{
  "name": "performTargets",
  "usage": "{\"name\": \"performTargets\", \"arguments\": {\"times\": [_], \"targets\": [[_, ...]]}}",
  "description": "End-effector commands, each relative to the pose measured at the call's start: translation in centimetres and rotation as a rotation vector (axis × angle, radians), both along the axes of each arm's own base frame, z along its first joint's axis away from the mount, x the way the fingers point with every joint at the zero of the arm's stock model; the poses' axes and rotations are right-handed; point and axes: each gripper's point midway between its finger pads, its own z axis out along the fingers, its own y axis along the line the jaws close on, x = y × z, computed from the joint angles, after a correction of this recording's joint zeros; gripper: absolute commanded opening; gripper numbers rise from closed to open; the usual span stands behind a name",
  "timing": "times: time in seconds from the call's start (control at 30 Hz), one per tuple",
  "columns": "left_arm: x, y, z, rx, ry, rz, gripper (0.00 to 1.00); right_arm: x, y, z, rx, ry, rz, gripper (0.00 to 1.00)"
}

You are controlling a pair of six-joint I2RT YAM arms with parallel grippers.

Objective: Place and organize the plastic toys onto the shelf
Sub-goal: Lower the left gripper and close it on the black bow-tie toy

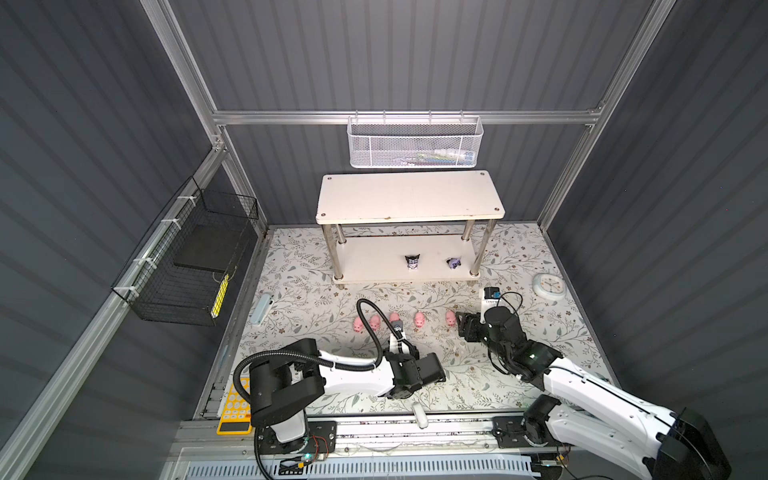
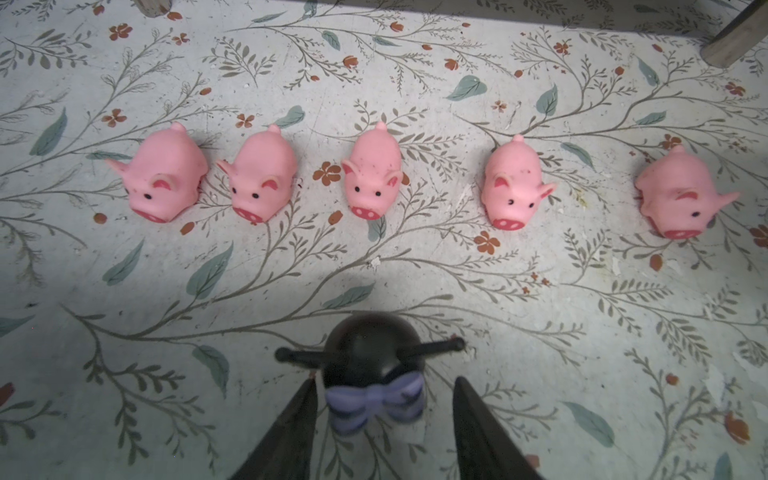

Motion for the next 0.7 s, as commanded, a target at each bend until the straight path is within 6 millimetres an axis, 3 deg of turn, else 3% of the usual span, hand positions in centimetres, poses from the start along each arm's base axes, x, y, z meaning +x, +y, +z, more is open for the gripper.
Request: {"name": "performTargets", "arguments": {"times": [0.0,0.27,0.5,0.67], "targets": [[0.0,1.1,0.6,0.011,0.002,0.014,0.53,-0.1,-0.1,-0.7,0.008,0.012,-0.007,0.70],[0.0,1.0,-0.2,0.038,0.004,0.006,0.75,-0.2,0.0,-1.0,0.016,0.016,-0.004,0.70],[0.8,1.3,-0.5,0.048,-0.015,0.014,0.79,-0.2,-0.2,-1.0,0.012,0.015,-0.007,0.70],[1.5,1.3,-0.8,0.049,-0.016,0.015,0.74,-0.1,-0.1,-1.2,0.009,0.017,-0.007,0.70]]}}
